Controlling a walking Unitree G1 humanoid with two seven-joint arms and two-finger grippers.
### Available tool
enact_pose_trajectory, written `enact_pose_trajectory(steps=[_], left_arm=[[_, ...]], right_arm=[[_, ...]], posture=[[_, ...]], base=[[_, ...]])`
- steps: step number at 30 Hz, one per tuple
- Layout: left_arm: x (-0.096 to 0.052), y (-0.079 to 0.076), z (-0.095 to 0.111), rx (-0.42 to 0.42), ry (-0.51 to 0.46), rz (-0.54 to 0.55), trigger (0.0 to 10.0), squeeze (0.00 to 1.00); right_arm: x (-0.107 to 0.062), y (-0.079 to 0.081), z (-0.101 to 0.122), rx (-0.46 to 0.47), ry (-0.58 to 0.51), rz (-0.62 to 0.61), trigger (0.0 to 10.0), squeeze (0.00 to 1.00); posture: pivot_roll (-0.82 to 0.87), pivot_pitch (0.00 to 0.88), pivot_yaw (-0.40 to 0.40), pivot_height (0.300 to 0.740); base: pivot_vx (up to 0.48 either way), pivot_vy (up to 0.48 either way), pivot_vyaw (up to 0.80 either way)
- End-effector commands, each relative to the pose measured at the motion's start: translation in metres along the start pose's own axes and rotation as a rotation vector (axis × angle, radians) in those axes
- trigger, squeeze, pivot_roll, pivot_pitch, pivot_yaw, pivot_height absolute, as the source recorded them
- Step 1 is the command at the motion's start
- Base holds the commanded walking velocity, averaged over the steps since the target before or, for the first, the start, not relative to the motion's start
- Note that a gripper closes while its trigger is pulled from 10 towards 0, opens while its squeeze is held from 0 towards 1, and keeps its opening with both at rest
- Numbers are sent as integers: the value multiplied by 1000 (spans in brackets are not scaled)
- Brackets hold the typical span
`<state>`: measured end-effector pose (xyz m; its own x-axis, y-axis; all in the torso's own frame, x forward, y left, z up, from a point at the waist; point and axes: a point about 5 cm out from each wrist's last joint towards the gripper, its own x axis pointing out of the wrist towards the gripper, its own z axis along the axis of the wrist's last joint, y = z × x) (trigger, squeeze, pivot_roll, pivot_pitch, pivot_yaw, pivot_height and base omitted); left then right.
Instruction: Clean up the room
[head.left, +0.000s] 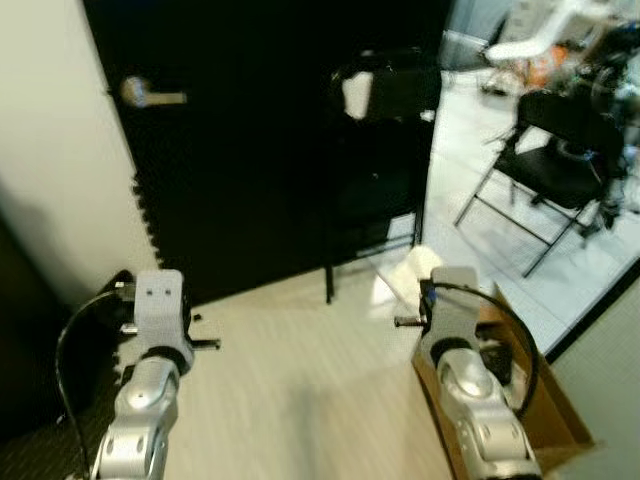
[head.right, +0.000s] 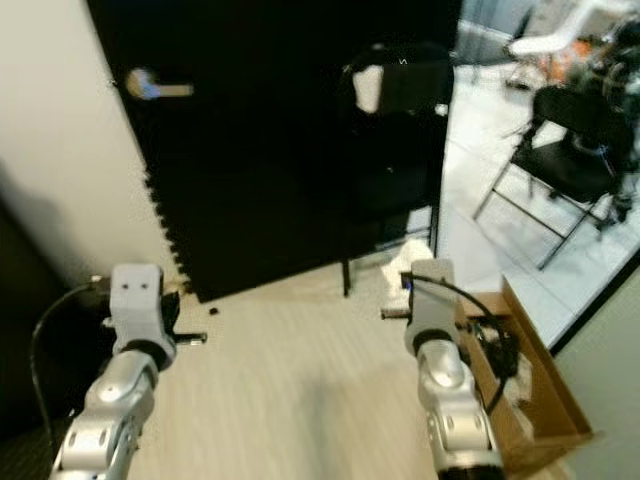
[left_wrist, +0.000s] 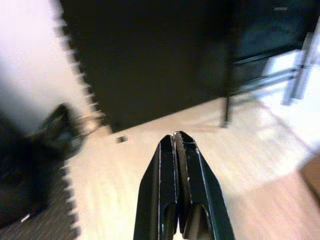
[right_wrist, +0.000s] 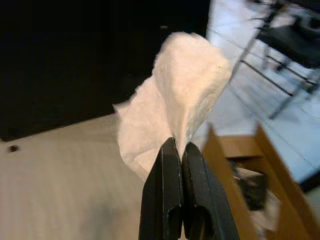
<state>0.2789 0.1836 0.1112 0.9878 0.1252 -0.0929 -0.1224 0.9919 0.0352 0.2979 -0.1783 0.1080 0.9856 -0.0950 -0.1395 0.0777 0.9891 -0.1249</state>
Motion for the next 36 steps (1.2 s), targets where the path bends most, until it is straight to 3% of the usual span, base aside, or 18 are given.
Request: enact_pose_trajectory(steps=[1,10,29,36], left_arm=[[-2,-3,-1,-8,8,-5,10000,0],[-2,0,3,47,-13,-8,10000,0],[-1,-1,7,48,-30,-18,10000,0],[-2,-3,8,33,-38,-37,10000,0]], right_arm=[[-1,-1,-5,-1,25,-7,10000,0],[2,1,-7,-19,37,1,10000,0],[2,6,-14,-46,91,46,10000,0],[2,25,-15,-67,110,181,10000,0]], posture=[[-99,55,-13,740],[-68,43,-30,740],[-68,35,-28,740],[-62,34,-28,740]], base=[[0,0,-800],[0,0,-800],[0,0,-800],[0,0,-316]])
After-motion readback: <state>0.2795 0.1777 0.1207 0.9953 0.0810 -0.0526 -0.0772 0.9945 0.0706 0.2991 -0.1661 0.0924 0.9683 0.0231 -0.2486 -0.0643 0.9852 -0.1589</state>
